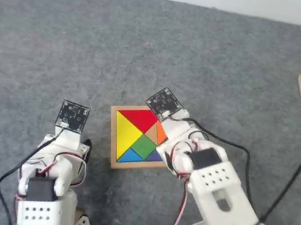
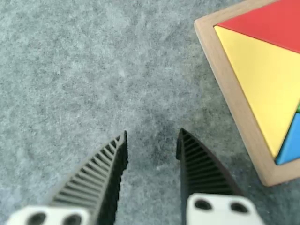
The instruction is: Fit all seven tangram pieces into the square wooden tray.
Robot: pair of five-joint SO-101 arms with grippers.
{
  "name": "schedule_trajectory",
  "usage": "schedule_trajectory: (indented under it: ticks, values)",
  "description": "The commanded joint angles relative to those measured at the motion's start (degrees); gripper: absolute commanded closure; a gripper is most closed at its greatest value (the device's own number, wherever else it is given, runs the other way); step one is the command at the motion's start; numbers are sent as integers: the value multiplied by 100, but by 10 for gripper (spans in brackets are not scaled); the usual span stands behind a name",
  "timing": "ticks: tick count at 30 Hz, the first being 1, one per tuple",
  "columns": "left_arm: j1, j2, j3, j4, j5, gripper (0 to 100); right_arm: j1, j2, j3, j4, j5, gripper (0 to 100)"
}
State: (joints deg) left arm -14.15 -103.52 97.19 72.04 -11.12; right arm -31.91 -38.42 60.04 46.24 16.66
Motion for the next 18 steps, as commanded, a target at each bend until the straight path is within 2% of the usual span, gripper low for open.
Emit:
schedule_trajectory:
  ticks: [1,18]
  values:
    - [9,-105,-57,35,-9,833,75,-760,114,-110,-88,992]
    - [9,-105,-57,35,-9,833,84,-2905,835,163,-88,993]
